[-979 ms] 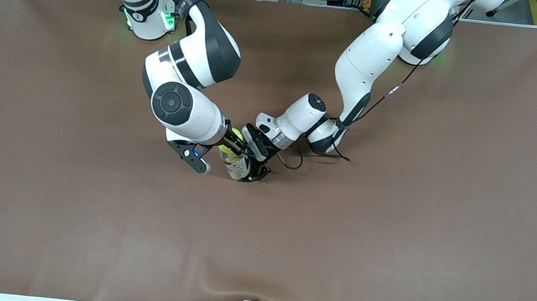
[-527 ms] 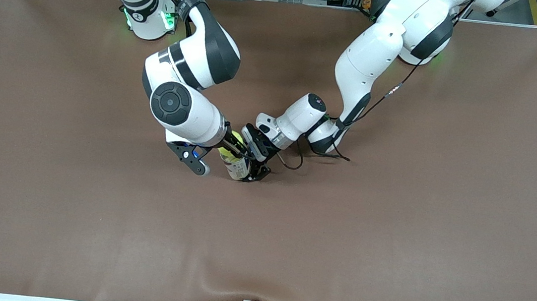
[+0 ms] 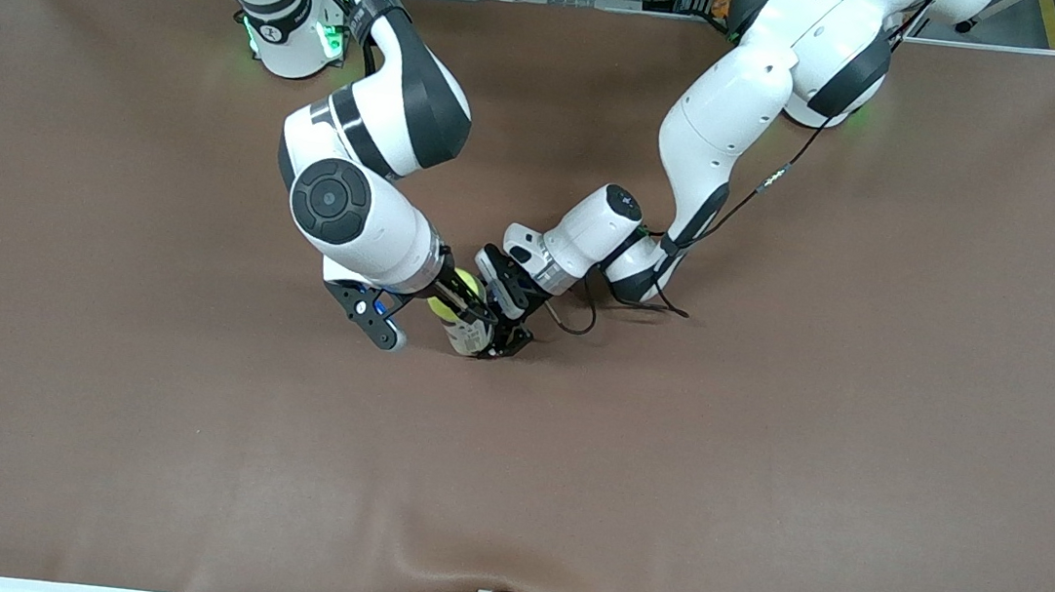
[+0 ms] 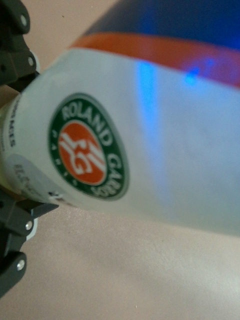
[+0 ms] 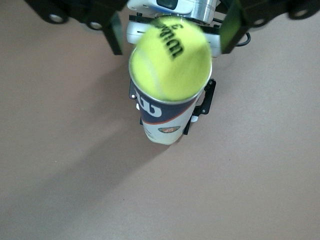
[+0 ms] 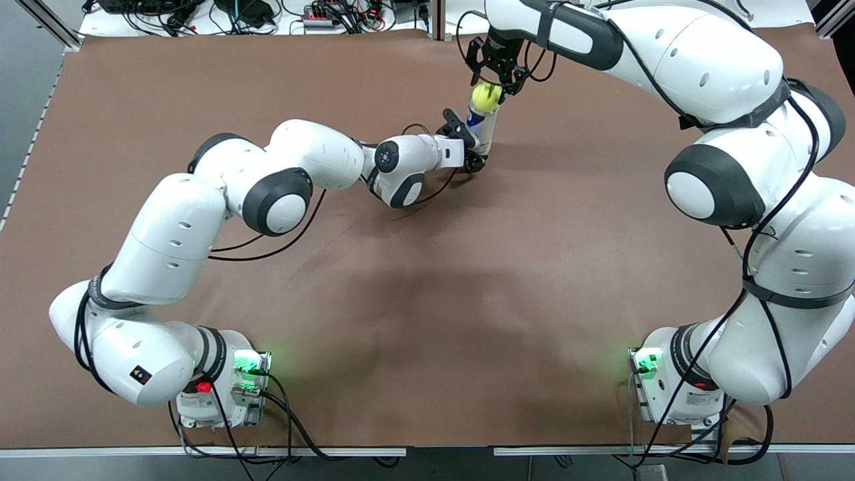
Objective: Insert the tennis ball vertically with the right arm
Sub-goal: 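Release the Wilson ball into the tube and withdraw the right gripper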
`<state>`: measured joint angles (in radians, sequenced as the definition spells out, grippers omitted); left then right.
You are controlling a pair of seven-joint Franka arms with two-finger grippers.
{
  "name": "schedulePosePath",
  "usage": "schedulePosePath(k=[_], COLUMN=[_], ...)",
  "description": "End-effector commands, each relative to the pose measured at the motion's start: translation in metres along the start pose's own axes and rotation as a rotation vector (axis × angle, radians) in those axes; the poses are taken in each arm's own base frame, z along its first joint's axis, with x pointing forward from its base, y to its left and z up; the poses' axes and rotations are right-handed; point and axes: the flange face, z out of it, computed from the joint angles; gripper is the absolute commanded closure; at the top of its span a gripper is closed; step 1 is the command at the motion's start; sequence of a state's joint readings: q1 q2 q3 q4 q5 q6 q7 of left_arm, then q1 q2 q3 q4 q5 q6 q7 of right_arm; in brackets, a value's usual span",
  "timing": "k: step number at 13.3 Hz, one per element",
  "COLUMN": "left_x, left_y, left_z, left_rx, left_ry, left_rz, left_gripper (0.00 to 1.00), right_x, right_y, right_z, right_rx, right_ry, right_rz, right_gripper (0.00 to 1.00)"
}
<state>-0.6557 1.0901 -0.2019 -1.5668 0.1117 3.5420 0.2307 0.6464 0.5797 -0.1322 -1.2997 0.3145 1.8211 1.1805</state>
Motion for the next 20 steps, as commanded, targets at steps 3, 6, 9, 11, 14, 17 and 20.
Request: schedulePosePath(k=[3, 6, 9, 11, 14, 17, 20], left_x=[0.003, 0.003, 0.003, 0.004, 0.004, 0.004, 0.003], left_y=[-0.004, -0.004, -0.004, -0.004, -0.004, -0.004, -0.005], left_z=[0.002, 0.002, 0.002, 0.002, 0.002, 0.002, 0.002], left_rx=[0.011, 0.011, 0.011, 0.011, 0.011, 0.011, 0.012], left_ry=[0.023, 0.023, 0.023, 0.024, 0.024, 0.024, 0.023], left_rz=[-0.005, -0.005, -0.005, -0.005, -0.005, -0.004, -0.005], left_gripper=[0.15, 0.12, 0.13, 0.13, 0.13, 0.13, 0.13], right_x=[0.004, 0.01, 0.009, 0.004, 0.0, 0.006, 0.007], right_y=[-0.003, 0.0, 0.004, 0.005, 0.005, 0.003, 0.006], right_z=[-0.002, -0.009, -0.005, 0.003, 0.012, 0.029, 0.018], right_rx=[0.008, 0.01, -0.025, -0.057, -0.074, -0.096, -0.093], right_ry=[-0.011, -0.005, -0.017, -0.031, -0.03, -0.015, -0.016], right_rz=[0.019, 0.018, -0.029, -0.055, -0.058, -0.053, -0.064], right_gripper=[0.0, 0.0, 0.0, 0.0, 0.0, 0.0, 0.0])
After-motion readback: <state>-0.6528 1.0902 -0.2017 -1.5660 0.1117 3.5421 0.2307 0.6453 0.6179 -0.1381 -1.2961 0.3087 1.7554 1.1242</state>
